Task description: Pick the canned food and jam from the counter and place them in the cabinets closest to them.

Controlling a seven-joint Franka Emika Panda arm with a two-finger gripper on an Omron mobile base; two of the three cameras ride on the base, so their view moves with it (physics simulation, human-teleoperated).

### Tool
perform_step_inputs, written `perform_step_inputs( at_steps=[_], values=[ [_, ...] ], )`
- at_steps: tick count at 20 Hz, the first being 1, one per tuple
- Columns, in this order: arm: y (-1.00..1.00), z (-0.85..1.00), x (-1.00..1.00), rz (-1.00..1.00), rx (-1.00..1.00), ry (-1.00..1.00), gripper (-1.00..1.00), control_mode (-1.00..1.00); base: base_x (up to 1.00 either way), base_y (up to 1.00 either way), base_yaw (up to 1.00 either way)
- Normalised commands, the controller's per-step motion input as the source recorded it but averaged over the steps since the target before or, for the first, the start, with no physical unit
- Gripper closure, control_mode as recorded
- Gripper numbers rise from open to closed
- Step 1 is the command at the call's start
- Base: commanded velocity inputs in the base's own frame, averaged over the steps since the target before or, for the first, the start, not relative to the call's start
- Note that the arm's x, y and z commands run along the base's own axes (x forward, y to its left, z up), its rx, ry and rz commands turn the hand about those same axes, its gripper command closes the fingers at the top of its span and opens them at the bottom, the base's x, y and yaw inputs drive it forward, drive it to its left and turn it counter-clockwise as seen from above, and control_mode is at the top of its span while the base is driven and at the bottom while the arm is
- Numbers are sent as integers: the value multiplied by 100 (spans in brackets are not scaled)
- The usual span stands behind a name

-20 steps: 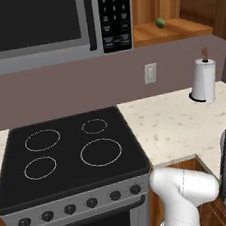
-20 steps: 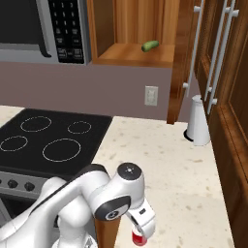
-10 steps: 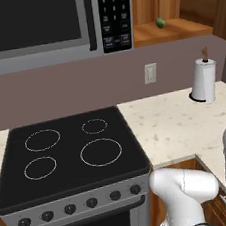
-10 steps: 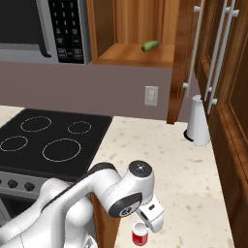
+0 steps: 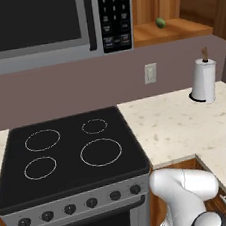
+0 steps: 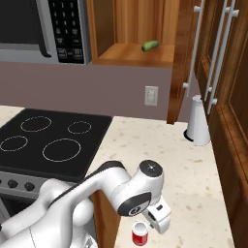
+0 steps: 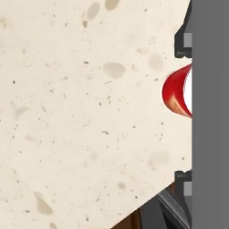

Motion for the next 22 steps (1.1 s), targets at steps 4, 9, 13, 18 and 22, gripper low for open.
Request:
perform_step_inputs(
  at_steps=[4,9,13,18,22],
  values=[
    [-3,-10,-7,0,0,0,-100,-100,0,0,0],
    [0,-7,-1,0,0,0,-100,-100,0,0,0],
    [0,-16,0,0,0,0,-100,-100,0,0,0],
    [0,-19,-1,0,0,0,-100,-100,0,0,0],
    [0,-20,-3,0,0,0,-100,-100,0,0,0]
  ],
)
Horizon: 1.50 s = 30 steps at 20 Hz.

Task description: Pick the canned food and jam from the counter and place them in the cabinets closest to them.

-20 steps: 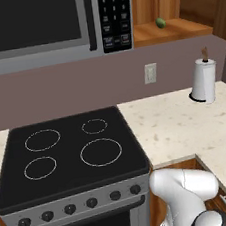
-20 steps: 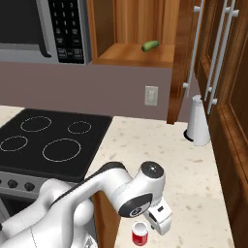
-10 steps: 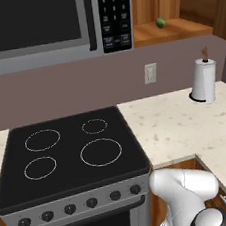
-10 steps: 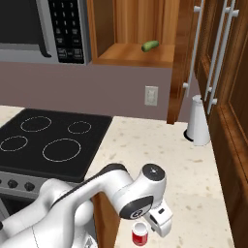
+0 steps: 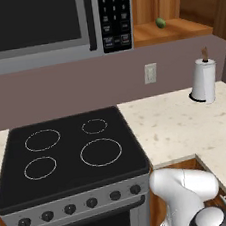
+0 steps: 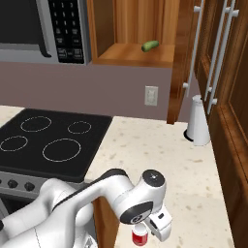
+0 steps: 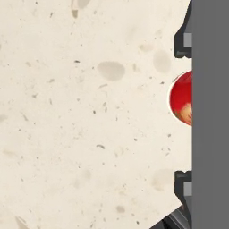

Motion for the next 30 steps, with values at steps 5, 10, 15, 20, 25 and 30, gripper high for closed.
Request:
perform_step_inputs(
  at_steps=[5,10,15,20,25,30],
  values=[
    [0,-10,-5,0,0,0,-100,-100,0,0,0],
    [-1,16,-9,0,5,-2,-100,-100,0,0,0],
    [-1,2,-18,0,1,-3,-100,-100,0,0,0],
    [1,-12,-8,0,-2,0,-100,-100,0,0,0],
    [8,-23,0,0,-4,0,-100,-100,0,0,0],
    [11,-30,0,0,-5,0,-100,-100,0,0,0]
  ],
)
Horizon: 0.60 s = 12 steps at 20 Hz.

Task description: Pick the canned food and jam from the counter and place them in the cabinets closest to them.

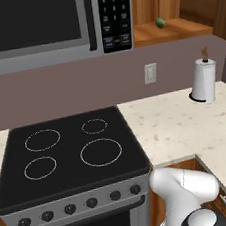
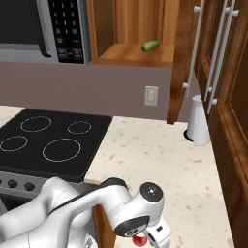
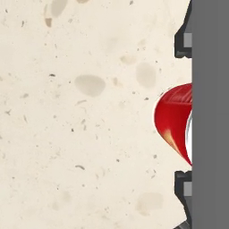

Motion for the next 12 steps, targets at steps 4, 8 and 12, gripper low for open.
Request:
perform_step_inputs(
  at_steps=[4,8,12],
  values=[
    [10,-24,-1,0,-7,0,100,-100,0,0,0],
    [0,0,0,0,0,0,100,-100,0,0,0],
    [0,26,0,1,1,1,100,-100,0,0,0]
  ],
)
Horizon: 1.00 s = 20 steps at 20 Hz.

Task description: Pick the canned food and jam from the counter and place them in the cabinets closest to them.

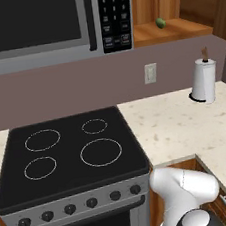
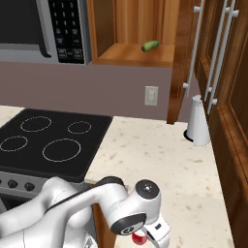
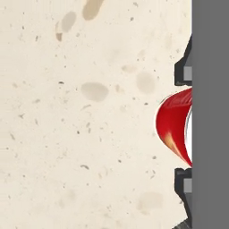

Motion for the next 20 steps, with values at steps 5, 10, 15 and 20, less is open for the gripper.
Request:
perform_step_inputs(
  at_steps=[5,10,15,20],
  values=[
    [2,55,0,0,0,8,100,-100,0,0,0],
    [6,69,0,0,0,11,100,-100,0,0,0],
    [9,68,0,0,0,11,100,-100,0,0,0],
    [11,71,0,3,0,10,100,-100,0,0,0]
  ],
)
